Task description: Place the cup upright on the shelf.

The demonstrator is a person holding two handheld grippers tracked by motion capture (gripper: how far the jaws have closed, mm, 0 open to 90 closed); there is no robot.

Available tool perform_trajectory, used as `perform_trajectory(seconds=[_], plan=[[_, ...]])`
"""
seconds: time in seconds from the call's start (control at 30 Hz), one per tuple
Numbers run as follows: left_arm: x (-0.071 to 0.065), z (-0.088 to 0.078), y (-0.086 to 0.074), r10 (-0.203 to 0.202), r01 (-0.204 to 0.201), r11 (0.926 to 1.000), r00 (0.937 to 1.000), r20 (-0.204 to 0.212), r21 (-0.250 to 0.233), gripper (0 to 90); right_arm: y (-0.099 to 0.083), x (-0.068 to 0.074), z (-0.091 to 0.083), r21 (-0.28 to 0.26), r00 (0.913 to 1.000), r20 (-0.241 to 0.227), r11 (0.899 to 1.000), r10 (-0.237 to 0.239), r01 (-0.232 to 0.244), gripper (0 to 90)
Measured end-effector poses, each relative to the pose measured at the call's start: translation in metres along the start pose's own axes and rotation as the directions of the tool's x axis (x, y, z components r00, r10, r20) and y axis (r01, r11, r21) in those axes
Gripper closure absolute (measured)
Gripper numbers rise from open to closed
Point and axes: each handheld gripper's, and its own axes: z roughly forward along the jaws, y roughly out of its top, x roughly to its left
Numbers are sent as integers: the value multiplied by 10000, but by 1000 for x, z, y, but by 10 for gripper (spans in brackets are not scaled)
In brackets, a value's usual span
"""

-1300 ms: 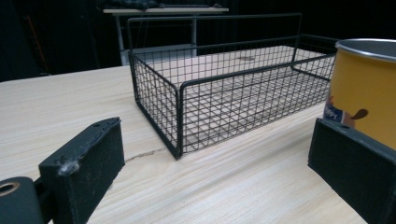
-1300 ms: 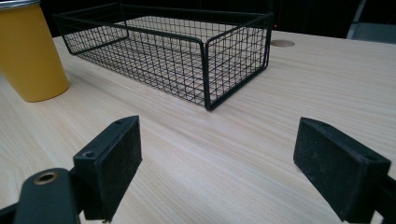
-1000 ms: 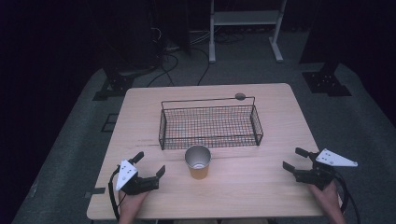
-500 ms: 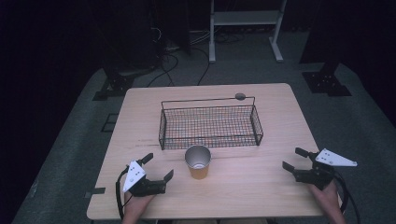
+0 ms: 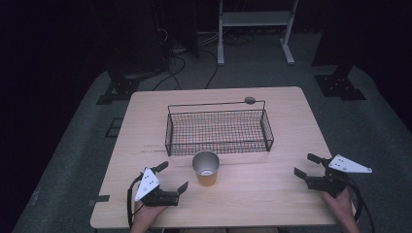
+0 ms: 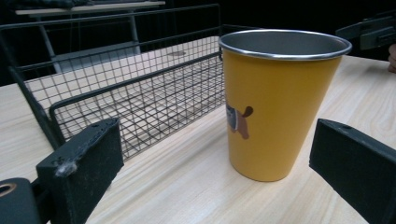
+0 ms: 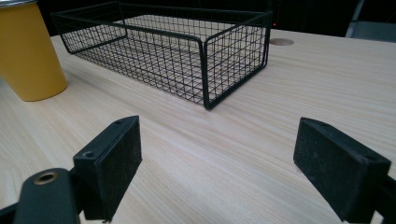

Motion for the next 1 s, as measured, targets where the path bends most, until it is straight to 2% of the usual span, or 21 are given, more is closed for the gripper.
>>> perform_trajectory(seconds=[0.6,0.83,1.0], plan=[[-17,16,4,183,-190,9998,9968,782,82,21,0,0,0,28,10000,0,10000,-21,21,142],[-26,27,5,280,-308,9993,9931,1139,231,21,0,0,0,19,10000,1,10000,-4,4,142],[-31,33,7,136,-158,9998,9907,1354,155,21,0,0,1,33,10000,-5,10000,-33,33,142]])
